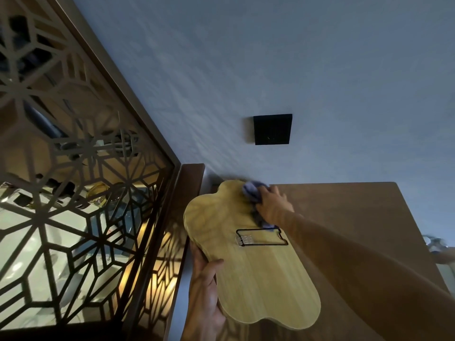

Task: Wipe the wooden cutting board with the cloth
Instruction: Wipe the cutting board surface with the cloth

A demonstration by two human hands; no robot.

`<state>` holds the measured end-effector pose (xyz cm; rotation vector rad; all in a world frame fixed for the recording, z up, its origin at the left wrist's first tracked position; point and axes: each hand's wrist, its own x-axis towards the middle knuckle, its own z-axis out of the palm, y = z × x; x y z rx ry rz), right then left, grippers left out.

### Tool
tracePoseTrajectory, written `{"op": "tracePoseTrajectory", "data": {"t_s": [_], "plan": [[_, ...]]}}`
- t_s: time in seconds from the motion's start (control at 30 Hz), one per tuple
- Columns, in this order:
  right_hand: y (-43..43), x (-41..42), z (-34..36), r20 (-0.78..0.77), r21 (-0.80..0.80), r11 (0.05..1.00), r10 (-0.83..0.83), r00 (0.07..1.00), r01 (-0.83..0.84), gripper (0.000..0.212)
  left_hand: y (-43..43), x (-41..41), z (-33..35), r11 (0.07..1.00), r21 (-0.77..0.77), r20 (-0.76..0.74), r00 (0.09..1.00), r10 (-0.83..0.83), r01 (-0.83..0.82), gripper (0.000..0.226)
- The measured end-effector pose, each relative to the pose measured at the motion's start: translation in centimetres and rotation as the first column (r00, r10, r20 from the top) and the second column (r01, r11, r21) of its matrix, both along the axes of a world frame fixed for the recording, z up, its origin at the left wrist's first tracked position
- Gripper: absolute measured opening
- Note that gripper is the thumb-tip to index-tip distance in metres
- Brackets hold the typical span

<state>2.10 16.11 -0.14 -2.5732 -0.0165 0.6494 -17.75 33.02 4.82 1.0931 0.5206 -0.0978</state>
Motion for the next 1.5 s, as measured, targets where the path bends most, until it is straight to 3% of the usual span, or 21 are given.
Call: {"op": "tracePoseTrajectory", "data": {"t_s": [0.07,0.13,0.17,0.23,0.3,0.4,0.47,0.6,0.7,0.77,0.9,0.93,1.0,1.07,1.13,1.23,1.33,1.43,1.5], "plan": [[-1.5,0.3,-0.1,0.021,-0.167,0.985,0.052,0.998,-0.048,0.049,0.0,0.1,0.0,1.0,0.021,0.009,1.0,-0.003,0.003,0.094],[-1.4,0.6,1.0,0.157,-0.269,0.962,0.096,0.983,-0.051,0.044,0.0,0.1,0.1,1.0,0.03,0.014,1.0,-0.002,0.002,0.092],[-0.9,0.7,1.9,0.217,-0.223,0.974,0.083,0.973,-0.034,0.042,-0.1,0.1,0.1,1.0,0.03,0.013,1.0,-0.002,0.001,0.09],[1.0,0.5,3.8,0.273,0.042,0.997,0.049,0.961,-0.063,0.044,-0.1,0.1,-0.1,1.0,0.016,0.016,1.0,0.003,-0.004,0.09],[3.4,-0.2,5.3,0.314,0.288,0.938,0.1,0.944,-0.195,0.048,0.0,0.2,-0.2,1.0,0.002,0.024,1.0,0.006,-0.006,0.088],[6.4,-1.1,5.9,0.317,0.392,0.855,0.22,0.923,-0.339,0.052,0.1,0.2,-0.3,1.0,0.012,0.037,0.999,0.008,-0.008,0.082],[6.9,-1.0,5.2,0.28,0.333,0.883,0.243,0.929,-0.331,0.055,0.1,0.1,-0.4,1.0,0.005,0.042,0.999,0.012,-0.012,0.083],[4.8,0.0,3.0,0.222,0.189,0.965,0.136,0.965,-0.18,0.051,0.2,0.2,-0.6,1.0,0.009,0.056,0.998,0.016,-0.016,0.088],[2.1,0.4,0.8,0.078,0.063,0.998,-0.003,0.997,-0.002,0.049,0.2,0.2,-0.6,1.0,0.019,0.07,0.997,0.014,-0.015,0.095],[0.1,0.6,-0.1,0.01,-0.058,0.998,-0.027,1.0,0.028,0.045,0.2,0.4,-0.4,0.998,0.062,0.081,0.996,0.023,-0.028,0.099],[-0.8,1.2,1.4,0.16,-0.252,0.967,0.085,0.983,-0.043,0.047,0.4,0.8,-0.5,0.989,0.148,0.109,0.994,0.011,-0.027,0.104],[-0.1,1.1,2.2,0.215,-0.225,0.974,0.07,0.974,-0.02,0.045,0.4,0.8,-0.5,0.987,0.158,0.115,0.993,0.012,-0.03,0.104],[1.9,0.4,3.8,0.276,-0.026,1.0,0.009,0.961,-0.002,0.044,0.5,0.9,-0.6,0.991,0.132,0.123,0.992,0.02,-0.036,0.103],[4.3,-1.0,5.2,0.292,0.24,0.966,0.026,0.956,-0.1,0.051,0.6,0.8,-0.8,0.997,0.08,0.124,0.992,0.013,-0.023,0.1],[6.2,-2.2,6.0,0.305,0.372,0.901,0.107,0.946,-0.222,0.054,0.6,0.6,-1.1,0.999,0.037,0.103,0.995,0.014,-0.018,0.097],[7.1,-2.3,5.1,0.286,0.296,0.919,0.175,0.942,-0.261,0.052,0.8,0.5,-1.3,1.0,0.0,0.088,0.996,0.012,-0.012,0.093],[4.8,-0.9,2.9,0.137,0.189,0.981,0.027,0.99,-0.053,0.049,1.0,0.4,-1.5,0.999,-0.044,0.072,0.997,0.005,-0.002,0.094],[1.1,-0.2,0.6,0.005,-0.025,0.997,-0.076,0.997,0.076,0.047,0.9,0.4,-1.4,0.999,-0.031,0.044,0.999,0.014,-0.013,0.096],[-0.9,-0.4,-0.3,0.081,-0.18,0.982,-0.036,0.996,0.05,0.041,0.9,0.4,-1.4,1.0,0.0,0.02,0.999,0.025,-0.025,0.098]]}}
